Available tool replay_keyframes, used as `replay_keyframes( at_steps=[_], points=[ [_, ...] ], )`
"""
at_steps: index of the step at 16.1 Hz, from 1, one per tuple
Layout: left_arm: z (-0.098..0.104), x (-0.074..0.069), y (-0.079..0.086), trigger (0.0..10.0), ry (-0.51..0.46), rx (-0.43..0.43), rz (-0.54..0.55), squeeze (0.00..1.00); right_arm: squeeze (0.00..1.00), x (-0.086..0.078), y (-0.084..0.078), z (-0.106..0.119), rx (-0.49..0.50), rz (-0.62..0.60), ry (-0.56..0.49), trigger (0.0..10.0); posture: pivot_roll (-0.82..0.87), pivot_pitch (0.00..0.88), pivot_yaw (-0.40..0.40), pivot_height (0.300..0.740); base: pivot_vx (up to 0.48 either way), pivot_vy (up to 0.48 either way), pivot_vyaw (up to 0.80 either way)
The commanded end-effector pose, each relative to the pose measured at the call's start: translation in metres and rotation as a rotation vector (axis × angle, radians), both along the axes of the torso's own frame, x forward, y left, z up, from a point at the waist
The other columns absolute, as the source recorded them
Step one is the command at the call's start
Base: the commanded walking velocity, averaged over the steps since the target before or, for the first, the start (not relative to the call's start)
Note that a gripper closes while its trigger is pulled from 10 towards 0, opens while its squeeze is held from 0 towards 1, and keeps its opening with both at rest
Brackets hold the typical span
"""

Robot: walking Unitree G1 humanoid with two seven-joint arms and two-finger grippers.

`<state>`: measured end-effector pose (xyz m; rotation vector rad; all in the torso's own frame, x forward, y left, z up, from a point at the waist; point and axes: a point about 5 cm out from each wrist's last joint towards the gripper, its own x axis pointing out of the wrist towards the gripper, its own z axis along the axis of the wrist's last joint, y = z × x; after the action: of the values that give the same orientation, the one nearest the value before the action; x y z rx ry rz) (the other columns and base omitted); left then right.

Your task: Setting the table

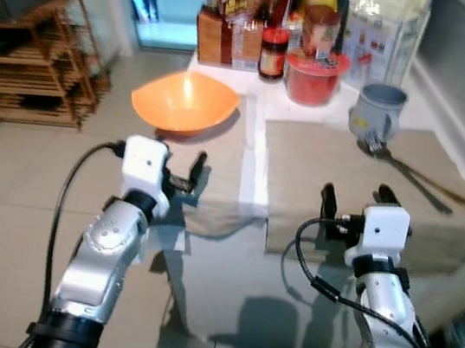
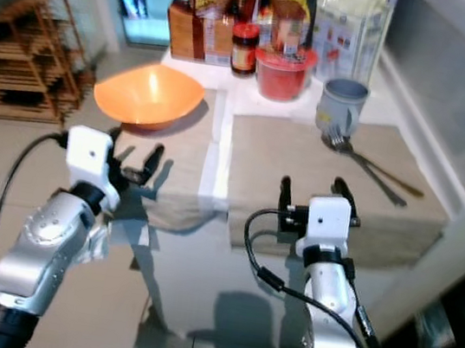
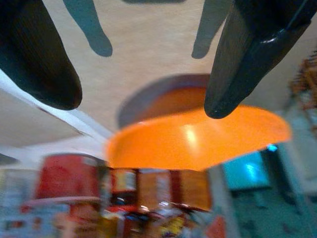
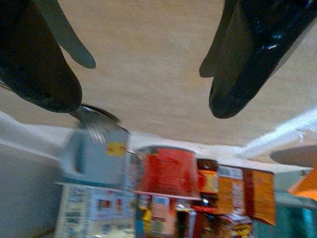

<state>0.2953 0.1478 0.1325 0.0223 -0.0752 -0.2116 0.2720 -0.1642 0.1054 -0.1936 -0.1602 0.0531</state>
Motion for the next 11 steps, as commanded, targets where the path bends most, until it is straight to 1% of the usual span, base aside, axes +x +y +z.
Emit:
replay_keyframes(
  at_steps=[1,3,6,9,11],
  points=[
    [-0.002,0.000,0.010,10.0,0.015,0.007,0.049,0.00,0.00,0.002,0.009,0.002,0.009,0.028,-0.001,10.0,-0.12,0.000,0.092,0.740,0.000,0.000,0.00],
    [-0.002,0.001,0.014,10.0,0.016,0.017,0.067,0.00,0.00,0.002,0.011,0.004,0.007,0.039,-0.008,10.0,-0.12,0.000,0.092,0.740,0.000,0.000,0.00],
    [0.004,0.005,0.017,10.0,0.001,0.029,0.090,0.00,0.00,0.003,0.011,0.004,0.007,0.046,-0.008,10.0,-0.12,0.000,0.089,0.740,0.000,0.000,0.00],
    [0.008,0.006,0.016,10.0,-0.018,0.031,0.080,0.00,0.00,0.004,0.012,0.004,0.009,0.047,-0.006,10.0,-0.12,0.000,0.090,0.740,0.000,0.000,0.00],
    [0.012,0.005,0.013,10.0,-0.036,0.017,0.056,0.00,0.00,0.004,0.012,0.005,0.004,0.046,-0.012,10.0,-0.12,0.000,0.090,0.740,0.345,0.000,0.00]
  ],
)
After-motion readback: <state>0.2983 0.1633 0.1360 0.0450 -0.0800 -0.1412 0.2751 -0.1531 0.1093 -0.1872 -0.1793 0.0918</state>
